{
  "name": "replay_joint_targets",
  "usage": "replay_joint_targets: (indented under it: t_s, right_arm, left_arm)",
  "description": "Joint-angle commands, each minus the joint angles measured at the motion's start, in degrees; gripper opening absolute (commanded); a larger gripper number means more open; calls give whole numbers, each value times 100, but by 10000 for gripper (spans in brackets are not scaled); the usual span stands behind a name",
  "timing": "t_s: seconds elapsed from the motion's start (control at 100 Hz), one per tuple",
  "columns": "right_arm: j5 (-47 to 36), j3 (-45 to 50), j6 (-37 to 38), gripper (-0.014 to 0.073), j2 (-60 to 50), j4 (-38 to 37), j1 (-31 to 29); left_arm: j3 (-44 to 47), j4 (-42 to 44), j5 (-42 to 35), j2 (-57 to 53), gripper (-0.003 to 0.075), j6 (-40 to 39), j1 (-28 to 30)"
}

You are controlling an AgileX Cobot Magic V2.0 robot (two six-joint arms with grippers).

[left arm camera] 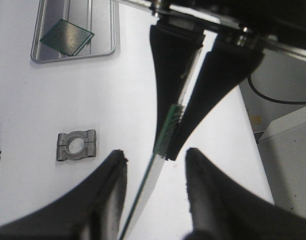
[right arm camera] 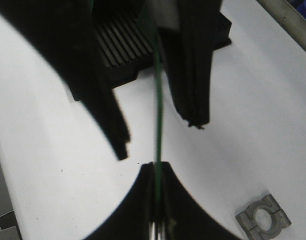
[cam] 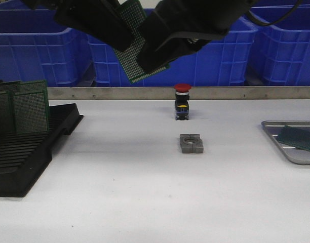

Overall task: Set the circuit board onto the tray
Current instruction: 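Release the left gripper and carry the board with the right gripper toward the tray, then lower the second board onto the tray and open the right gripper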

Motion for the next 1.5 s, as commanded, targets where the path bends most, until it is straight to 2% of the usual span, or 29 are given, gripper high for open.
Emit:
replay_joint_targets:
  t_s: [0.0, 0.08, 0.28, 0.45, 0.73, 1.11, 1.3, 1.49]
  right_arm:
    - [-353, -151, 37, -121, -169, 153, -27]
    - [-353, -151, 37, -121, -169, 153, -27]
    - [-229, -151, 66, -121, -169, 170, -86]
    - [160, -151, 143, -121, -169, 247, -453]
    - [649, -151, 149, -121, -157, 734, -1668]
    - [1044, -141, 149, -121, 718, 1473, -4000]
    - [1266, -141, 149, -121, 1500, 1591, -4655]
    - [1253, -141, 149, -119, 1951, 1688, -4875]
  left_arm:
    - [-163, -411, 78, -285, 397, -91, -73]
    - [-163, -411, -2, -285, 435, -91, -73]
    - [-172, -411, -155, -331, 433, -91, -44]
    - [-172, -411, -316, -343, 431, -91, 204]
    - [-172, -411, -305, -343, 431, -91, 527]
    - [-172, -411, -319, -343, 430, -91, 527]
    - [-172, -411, -319, -343, 430, -91, 527]
    - [-172, -420, -319, -343, 430, -91, 527]
